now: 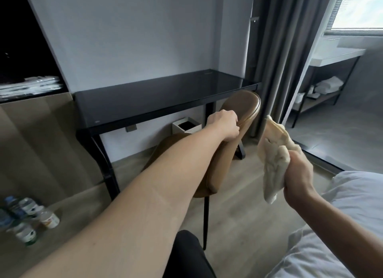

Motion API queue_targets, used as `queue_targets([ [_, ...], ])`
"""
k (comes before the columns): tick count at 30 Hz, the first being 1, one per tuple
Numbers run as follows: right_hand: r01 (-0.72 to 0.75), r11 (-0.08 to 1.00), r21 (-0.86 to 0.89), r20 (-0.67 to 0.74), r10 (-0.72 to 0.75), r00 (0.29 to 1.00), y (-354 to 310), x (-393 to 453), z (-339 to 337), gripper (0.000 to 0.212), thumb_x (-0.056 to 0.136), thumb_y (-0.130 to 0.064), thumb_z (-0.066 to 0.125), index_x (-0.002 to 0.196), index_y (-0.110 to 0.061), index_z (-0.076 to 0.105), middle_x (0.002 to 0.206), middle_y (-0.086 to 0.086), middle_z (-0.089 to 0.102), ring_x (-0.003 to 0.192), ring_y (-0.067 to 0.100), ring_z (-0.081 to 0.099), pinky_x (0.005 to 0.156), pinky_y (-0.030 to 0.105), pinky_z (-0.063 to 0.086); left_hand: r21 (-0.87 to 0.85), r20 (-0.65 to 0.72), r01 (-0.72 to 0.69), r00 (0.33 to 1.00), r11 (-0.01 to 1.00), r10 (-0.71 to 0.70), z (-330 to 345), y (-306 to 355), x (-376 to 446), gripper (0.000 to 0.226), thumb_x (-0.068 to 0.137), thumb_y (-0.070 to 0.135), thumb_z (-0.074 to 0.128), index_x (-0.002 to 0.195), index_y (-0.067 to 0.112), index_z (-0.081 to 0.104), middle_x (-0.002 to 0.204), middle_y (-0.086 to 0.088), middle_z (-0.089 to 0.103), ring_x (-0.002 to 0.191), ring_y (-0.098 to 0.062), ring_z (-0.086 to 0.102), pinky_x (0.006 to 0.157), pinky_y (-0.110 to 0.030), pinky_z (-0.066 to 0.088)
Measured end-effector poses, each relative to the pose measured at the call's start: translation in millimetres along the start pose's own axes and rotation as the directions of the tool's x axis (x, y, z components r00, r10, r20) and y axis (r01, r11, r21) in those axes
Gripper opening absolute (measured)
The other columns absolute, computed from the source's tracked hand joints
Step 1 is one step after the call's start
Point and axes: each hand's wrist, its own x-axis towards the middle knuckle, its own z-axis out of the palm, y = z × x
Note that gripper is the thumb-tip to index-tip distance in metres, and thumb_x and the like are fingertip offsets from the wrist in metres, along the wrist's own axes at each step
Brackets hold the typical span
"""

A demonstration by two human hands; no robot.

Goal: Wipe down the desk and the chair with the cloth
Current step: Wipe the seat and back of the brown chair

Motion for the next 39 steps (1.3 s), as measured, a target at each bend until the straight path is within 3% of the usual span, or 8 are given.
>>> queue_targets([
  [5, 0.004, 1.000, -0.010, -0.050, -0.004, 0.999, -10.2, 4.1, 16.9, 0.030, 0.098, -0.017, 0.052, 0.117, -0.024, 0.074, 0.102, -0.009, 0.071, 0.098, 0.009, 0.065, 0.078, 0.026, 0.045, -0.031, -0.028, 0.025, 0.999, 0.999, -0.026, 10.9, 4.1, -15.4, 0.030, 0.108, 0.035, 0.054, 0.131, 0.021, 0.066, 0.121, -0.007, 0.071, 0.107, -0.030, 0.069, 0.090, -0.042, 0.059],
  [12, 0.028, 1.000, -0.002, -0.013, -0.028, 1.000, -15.9, 0.2, 56.1, 0.035, 0.091, -0.031, 0.050, 0.118, -0.026, 0.073, 0.109, -0.001, 0.074, 0.111, 0.023, 0.067, 0.100, 0.042, 0.050, -0.109, -0.119, -0.047, 0.992, 0.993, 0.034, 8.3, -13.7, -58.4, 0.028, 0.110, 0.035, 0.051, 0.128, 0.024, 0.069, 0.107, -0.001, 0.074, 0.093, -0.025, 0.070, 0.077, -0.034, 0.058],
  [16, 0.059, 0.996, 0.063, 0.001, -0.059, 0.998, -19.3, -17.2, 75.6, 0.033, 0.097, -0.023, 0.049, 0.121, -0.032, 0.071, 0.110, -0.006, 0.074, 0.108, 0.013, 0.067, 0.093, 0.035, 0.048, -0.156, -0.184, -0.060, 0.982, 0.986, 0.031, 3.8, -35.7, -90.9, 0.028, 0.110, 0.031, 0.054, 0.134, 0.026, 0.068, 0.111, 0.003, 0.074, 0.095, -0.020, 0.070, 0.066, -0.024, 0.047],
  [22, 0.192, 0.974, 0.123, 0.011, -0.194, 0.981, -8.1, -50.4, 94.2, 0.040, 0.103, -0.028, 0.057, 0.140, -0.039, 0.065, 0.136, -0.013, 0.068, 0.126, 0.004, 0.062, 0.110, 0.032, 0.048, -0.156, -0.204, -0.050, 0.979, 0.986, 0.017, -7.9, -72.6, -132.4, 0.025, 0.109, 0.028, 0.058, 0.131, 0.026, 0.069, 0.109, 0.004, 0.074, 0.084, -0.010, 0.060, 0.060, -0.015, 0.037],
  [28, 0.624, 0.780, -0.047, 0.240, -0.597, 0.765, 6.3, -83.5, 124.8, 0.044, 0.105, -0.026, 0.060, 0.149, -0.031, 0.059, 0.162, -0.015, 0.048, 0.160, 0.017, 0.030, 0.128, 0.052, 0.030, -0.205, -0.209, -0.014, 0.977, 0.979, -0.030, -19.1, -119.3, -169.5, 0.024, 0.108, 0.028, 0.061, 0.129, 0.031, 0.072, 0.106, 0.010, 0.077, 0.089, -0.012, 0.070, 0.079, -0.031, 0.061],
  [34, 0.771, 0.619, -0.153, 0.445, -0.653, 0.612, 1.7, -91.0, 153.1, 0.044, 0.102, -0.028, 0.058, 0.146, -0.030, 0.062, 0.157, -0.013, 0.054, 0.162, 0.026, 0.023, 0.125, 0.070, 0.020, -0.204, -0.212, 0.045, 0.973, 0.978, -0.089, -32.2, -168.3, -201.7, 0.023, 0.108, 0.030, 0.060, 0.128, 0.035, 0.070, 0.117, 0.011, 0.075, 0.103, -0.012, 0.068, 0.088, -0.031, 0.054],
  [37, 0.787, 0.548, -0.284, 0.501, -0.615, 0.609, -3.4, -67.5, 153.0, 0.044, 0.100, -0.031, 0.056, 0.143, -0.030, 0.062, 0.155, -0.011, 0.055, 0.162, 0.029, 0.021, 0.122, 0.070, 0.025, -0.205, -0.200, 0.074, 0.973, 0.976, -0.116, -38.9, -191.9, -213.1, 0.019, 0.108, 0.030, 0.060, 0.125, 0.036, 0.069, 0.116, 0.010, 0.075, 0.103, -0.013, 0.068, 0.086, -0.032, 0.055],
  [39, 0.719, 0.599, -0.353, 0.474, -0.548, 0.690, -13.1, -47.0, 150.5, 0.040, 0.101, -0.032, 0.056, 0.140, -0.033, 0.062, 0.151, -0.011, 0.056, 0.157, 0.025, 0.029, 0.114, 0.065, 0.039, -0.201, -0.183, 0.099, 0.974, 0.975, -0.137, -42.8, -204.6, -218.5, 0.018, 0.109, 0.031, 0.060, 0.123, 0.038, 0.069, 0.116, 0.011, 0.075, 0.103, -0.014, 0.068, 0.084, -0.030, 0.053],
])
